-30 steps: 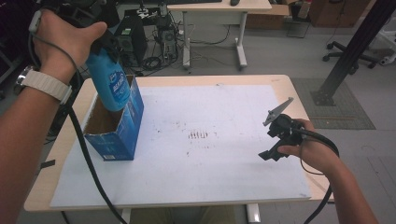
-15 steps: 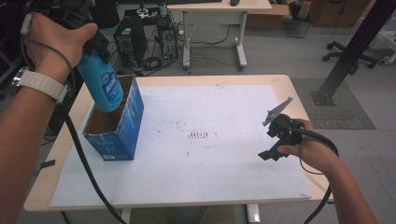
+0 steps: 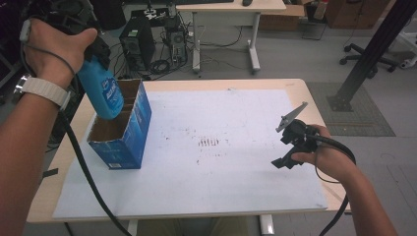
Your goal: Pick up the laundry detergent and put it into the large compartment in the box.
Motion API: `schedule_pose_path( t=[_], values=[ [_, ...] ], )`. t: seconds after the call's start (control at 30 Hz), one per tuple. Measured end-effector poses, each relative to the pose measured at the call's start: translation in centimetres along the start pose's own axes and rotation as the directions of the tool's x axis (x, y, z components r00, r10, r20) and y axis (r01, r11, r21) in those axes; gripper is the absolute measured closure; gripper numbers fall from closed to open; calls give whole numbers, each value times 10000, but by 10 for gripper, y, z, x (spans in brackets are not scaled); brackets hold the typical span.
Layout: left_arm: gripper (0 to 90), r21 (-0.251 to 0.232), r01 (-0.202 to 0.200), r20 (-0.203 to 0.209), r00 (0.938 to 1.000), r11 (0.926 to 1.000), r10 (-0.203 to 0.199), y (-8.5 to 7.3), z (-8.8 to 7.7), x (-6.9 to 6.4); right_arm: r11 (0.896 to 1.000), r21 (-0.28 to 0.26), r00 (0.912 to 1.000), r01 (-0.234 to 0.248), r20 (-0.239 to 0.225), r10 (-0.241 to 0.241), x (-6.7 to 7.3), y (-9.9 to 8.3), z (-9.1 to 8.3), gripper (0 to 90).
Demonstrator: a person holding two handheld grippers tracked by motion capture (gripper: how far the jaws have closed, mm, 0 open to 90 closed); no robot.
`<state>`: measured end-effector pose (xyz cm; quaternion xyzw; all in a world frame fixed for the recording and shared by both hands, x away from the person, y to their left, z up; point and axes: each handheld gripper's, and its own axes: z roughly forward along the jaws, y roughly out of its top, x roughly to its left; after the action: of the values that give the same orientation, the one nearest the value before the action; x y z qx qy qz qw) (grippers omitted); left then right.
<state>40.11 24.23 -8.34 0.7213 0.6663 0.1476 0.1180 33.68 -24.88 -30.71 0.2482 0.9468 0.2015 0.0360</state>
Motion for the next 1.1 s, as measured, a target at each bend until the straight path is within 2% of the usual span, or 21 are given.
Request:
schedule_pose_path(
  t=[0.2,0.57,0.93,1.1],
  values=[
    [373,91,115,-77,9999,9999,-115,-2,11,4,10000,-5,10000,27,-13,-27,0,-1,0,99],
    [373,168,91,-177,9998,9998,-88,-4,24,6,10000,5,10000,-18,-29,18,0,-3,1,99],
    [373,399,147,-136,9998,9991,-141,-6,45,9,10000,25,10000,-49,-33,49,-1,-3,2,99],
    [373,318,171,-154,9997,9993,-166,-8,51,11,9999,53,9999,-95,-31,95,-1,-3,3,99]
  ],
)
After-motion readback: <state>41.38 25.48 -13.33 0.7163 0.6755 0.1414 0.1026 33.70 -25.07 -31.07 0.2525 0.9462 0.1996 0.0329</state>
